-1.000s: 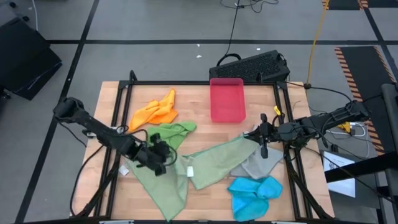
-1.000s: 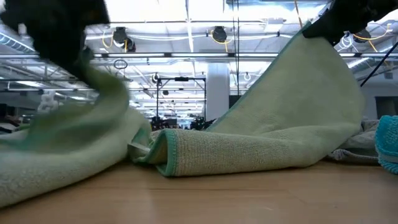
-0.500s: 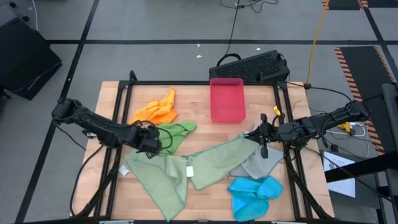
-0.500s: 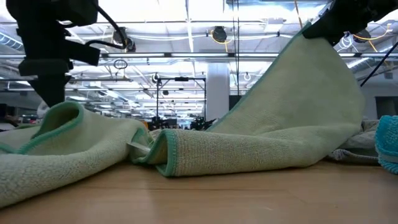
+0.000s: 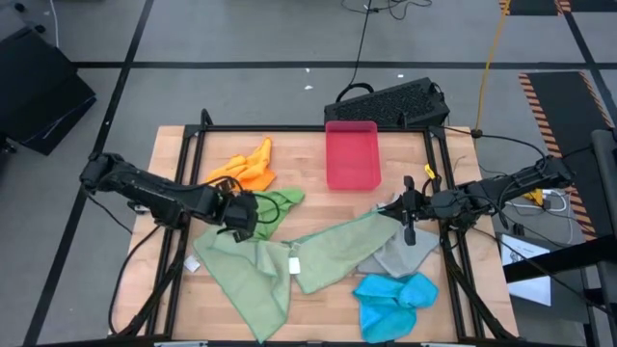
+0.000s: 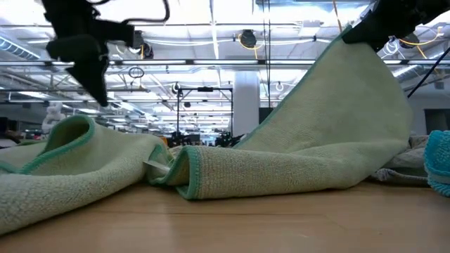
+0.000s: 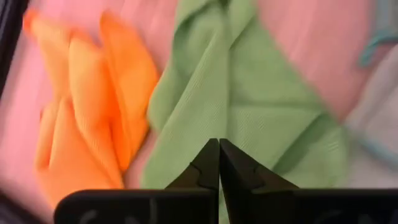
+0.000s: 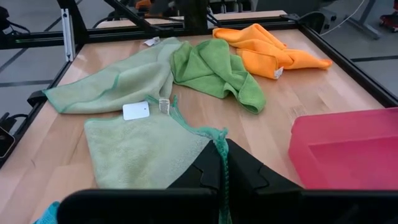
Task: Fold microfiber towels
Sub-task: Adjust the left light green microfiber cloth
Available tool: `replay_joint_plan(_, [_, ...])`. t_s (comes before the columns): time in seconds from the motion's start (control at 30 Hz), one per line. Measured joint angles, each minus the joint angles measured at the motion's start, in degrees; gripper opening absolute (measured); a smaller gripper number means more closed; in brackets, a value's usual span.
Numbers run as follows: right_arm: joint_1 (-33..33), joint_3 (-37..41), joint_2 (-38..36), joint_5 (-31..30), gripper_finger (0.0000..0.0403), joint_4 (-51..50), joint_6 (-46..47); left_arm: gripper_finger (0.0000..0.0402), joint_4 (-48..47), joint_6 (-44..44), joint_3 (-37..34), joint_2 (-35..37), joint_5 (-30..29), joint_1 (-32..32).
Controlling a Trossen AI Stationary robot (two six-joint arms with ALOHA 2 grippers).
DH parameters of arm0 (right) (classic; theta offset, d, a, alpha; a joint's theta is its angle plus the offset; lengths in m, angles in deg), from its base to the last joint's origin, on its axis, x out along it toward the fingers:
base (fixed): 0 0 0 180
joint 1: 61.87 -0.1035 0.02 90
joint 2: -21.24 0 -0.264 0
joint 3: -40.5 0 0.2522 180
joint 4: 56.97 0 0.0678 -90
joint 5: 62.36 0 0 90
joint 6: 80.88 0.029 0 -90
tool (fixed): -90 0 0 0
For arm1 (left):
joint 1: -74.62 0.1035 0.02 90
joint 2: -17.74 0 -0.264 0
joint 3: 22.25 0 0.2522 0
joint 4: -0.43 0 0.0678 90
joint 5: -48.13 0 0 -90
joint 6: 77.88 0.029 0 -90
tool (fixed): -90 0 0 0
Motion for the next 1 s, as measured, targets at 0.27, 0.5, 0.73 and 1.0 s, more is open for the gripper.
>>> replay_joint_plan(0.27, [0.0, 0.0, 0.0, 0.0, 0.0002, 0.0, 0.0, 0.0063, 18.1, 8.1, -1.5, -1.0, 5.0, -2.9])
replay_joint_plan(0.5, [0.0, 0.0, 0.0, 0.0, 0.0002, 0.0, 1.1, 0.0198, 31.3, 9.0, -7.5, -5.5, 7.4, -6.3])
replay_joint_plan(0.73, [0.0, 0.0, 0.0, 0.0, 0.0002, 0.0, 1.1, 0.0242, 41.1, 14.2, -10.9, -13.5, 18.4, -6.5])
replay_joint_plan(1.0, [0.0, 0.0, 0.0, 0.0, 0.0002, 0.0, 1.1, 0.0031, 36.3, 21.2, -8.5, -13.6, 18.7, -6.7])
